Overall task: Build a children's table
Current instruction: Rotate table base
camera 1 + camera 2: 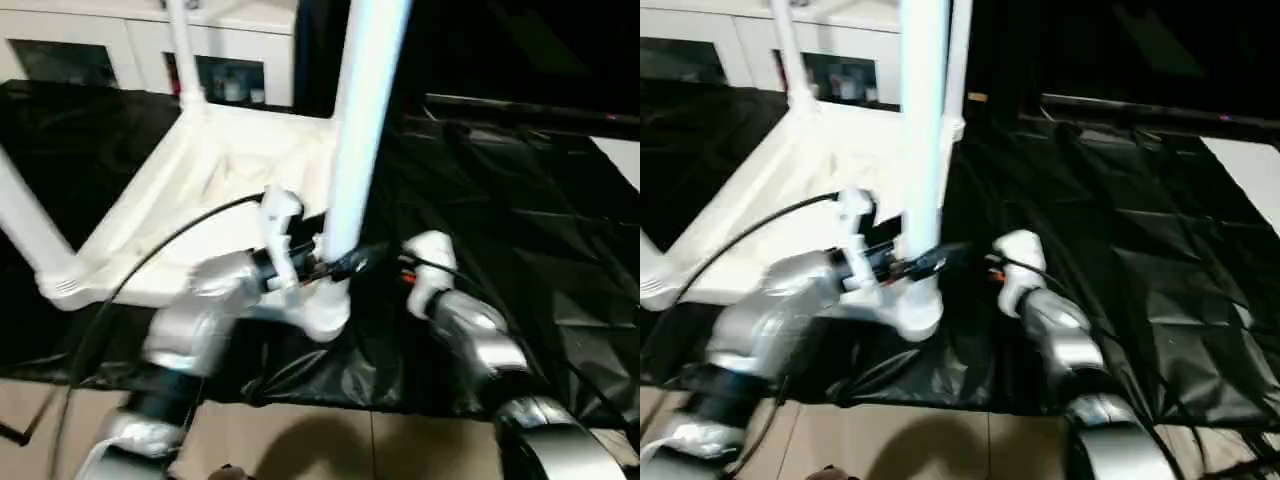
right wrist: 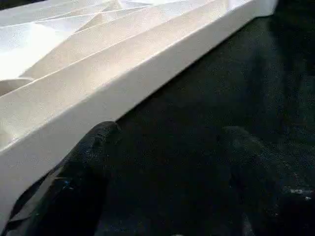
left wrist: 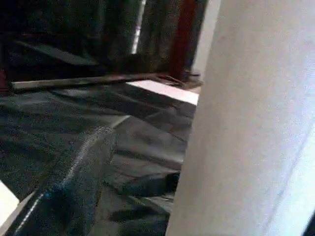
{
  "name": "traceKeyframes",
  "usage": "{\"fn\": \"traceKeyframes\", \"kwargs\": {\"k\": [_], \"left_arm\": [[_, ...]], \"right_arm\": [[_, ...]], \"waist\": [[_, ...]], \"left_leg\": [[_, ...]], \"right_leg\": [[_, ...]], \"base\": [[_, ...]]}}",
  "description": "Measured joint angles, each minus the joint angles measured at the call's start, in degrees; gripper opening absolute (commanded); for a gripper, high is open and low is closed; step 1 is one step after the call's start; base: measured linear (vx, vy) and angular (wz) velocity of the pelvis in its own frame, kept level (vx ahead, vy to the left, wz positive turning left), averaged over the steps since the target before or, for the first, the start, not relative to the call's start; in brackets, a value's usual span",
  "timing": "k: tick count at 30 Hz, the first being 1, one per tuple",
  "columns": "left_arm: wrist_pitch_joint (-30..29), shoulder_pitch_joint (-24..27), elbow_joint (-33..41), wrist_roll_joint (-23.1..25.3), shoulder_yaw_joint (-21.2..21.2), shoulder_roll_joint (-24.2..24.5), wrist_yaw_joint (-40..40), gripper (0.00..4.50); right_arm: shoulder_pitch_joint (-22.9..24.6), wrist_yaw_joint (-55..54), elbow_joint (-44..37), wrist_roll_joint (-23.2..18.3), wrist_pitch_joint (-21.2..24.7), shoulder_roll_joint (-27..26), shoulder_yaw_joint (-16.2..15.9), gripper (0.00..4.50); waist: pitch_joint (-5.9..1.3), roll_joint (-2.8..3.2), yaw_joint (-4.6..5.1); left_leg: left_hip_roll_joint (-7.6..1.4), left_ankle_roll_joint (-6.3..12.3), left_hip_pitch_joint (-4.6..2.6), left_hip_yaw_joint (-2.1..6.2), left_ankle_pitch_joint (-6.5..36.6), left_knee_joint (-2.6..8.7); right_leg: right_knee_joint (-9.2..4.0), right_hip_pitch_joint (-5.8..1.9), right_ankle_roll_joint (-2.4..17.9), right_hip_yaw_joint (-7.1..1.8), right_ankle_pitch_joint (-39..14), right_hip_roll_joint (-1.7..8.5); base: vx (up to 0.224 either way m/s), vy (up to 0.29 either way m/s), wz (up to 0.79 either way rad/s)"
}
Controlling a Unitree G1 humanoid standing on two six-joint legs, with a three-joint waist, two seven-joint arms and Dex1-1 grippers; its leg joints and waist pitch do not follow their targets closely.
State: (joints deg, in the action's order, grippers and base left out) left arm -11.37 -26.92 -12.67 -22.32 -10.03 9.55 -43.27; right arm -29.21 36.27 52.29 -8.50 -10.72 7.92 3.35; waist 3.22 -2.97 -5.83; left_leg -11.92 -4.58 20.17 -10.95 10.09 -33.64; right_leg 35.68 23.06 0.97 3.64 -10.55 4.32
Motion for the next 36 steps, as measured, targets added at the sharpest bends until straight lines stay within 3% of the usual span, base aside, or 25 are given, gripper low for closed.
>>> {"fn": "traceKeyframes", "kwargs": {"k": [7, 10, 16, 20, 24, 31, 36], "left_arm": [[-3.4, 9.6, 10.2, -5.2, 0.1, 2.3, -5.5, 4.41], [-3.1, 11.4, 11.5, -4.9, 0.3, 3.4, -5.2, 4.41], [1.3, 15.9, 10.9, -3.0, 4.1, 3.6, -2.1, 4.41], [1.9, 21.3, 14.5, -4.6, 9.0, 3.4, 0.4, 4.41], [2.7, 24.8, 16.8, -5.0, 12.4, 2.7, 4.2, 4.41], [5.8, 29.8, 20.6, 1.3, 16.8, -1.8, 18.7, 4.41], [5.7, 30.4, 24.1, 4.8, 17.4, -2.6, 23.8, 4.41]], "right_arm": [[8.1, 2.4, -13.3, -1.4, 2.1, 2.4, 0.4, 3.69], [9.5, 2.7, -16.7, -1.9, 3.0, 2.5, -0.1, 3.69], [15.5, 0.4, -27.2, -3.0, 6.8, 2.5, 0.0, 3.69], [20.9, -3.4, -33.2, -2.8, 9.6, 1.8, 0.2, 3.69], [22.9, -8.0, -36.6, -2.7, 10.8, -0.2, 1.2, 3.69], [27.2, -14.7, -48.2, -2.3, 13.6, -3.3, 1.2, 3.69], [27.9, -16.8, -50.5, -1.6, 15.4, -3.3, 0.7, 3.69]], "waist": [[0.02, 0.17, 0.06], [0.02, 0.33, 0.06], [-0.03, -0.02, -0.05], [-0.02, -0.45, 0.31], [0.03, -0.96, 0.64], [-0.22, -2.4, 0.66], [-0.32, -2.6, 0.69]], "left_leg": [[-0.05, -0.01, 0.0, 0.0, 0.0, 0.12], [-0.02, -0.01, -0.02, 0.0, 0.0, 0.09], [-0.01, 0.0, 0.02, 0.02, 0.0, 0.18], [0.0, 0.0, 0.02, -0.04, 0.0, 0.47], [0.02, -0.01, 0.04, -0.03, 0.0, 0.53], [0.02, 0.0, 0.11, 0.01, 0.0, 0.7], [0.03, 0.0, 0.09, 0.02, 0.0, 0.69]], "right_leg": [[0.03, 0.09, -0.1, 0.02, -0.1, -0.05], [-0.03, 0.06, -0.3, 0.01, -0.2, -0.03], [-0.19, 0.0, -0.5, 0.01, -0.3, -0.02], [-0.39, 0.05, -0.5, 0.02, -0.3, -0.04], [-0.5, 0.05, -0.5, 0.03, -0.3, -0.05], [-0.76, 0.03, -0.7, 0.06, -0.4, -0.06], [-0.76, 0.02, -0.7, 0.06, -0.4, -0.06]], "base": [[0.0, 0.0, 0.0], [0.0, 0.0, 0.0], [0.0, 0.0, 0.0], [0.0, 0.0, 0.0], [0.0, 0.0, 0.0], [0.0, 0.0, 0.0], [0.0, 0.0, 0.0]]}}
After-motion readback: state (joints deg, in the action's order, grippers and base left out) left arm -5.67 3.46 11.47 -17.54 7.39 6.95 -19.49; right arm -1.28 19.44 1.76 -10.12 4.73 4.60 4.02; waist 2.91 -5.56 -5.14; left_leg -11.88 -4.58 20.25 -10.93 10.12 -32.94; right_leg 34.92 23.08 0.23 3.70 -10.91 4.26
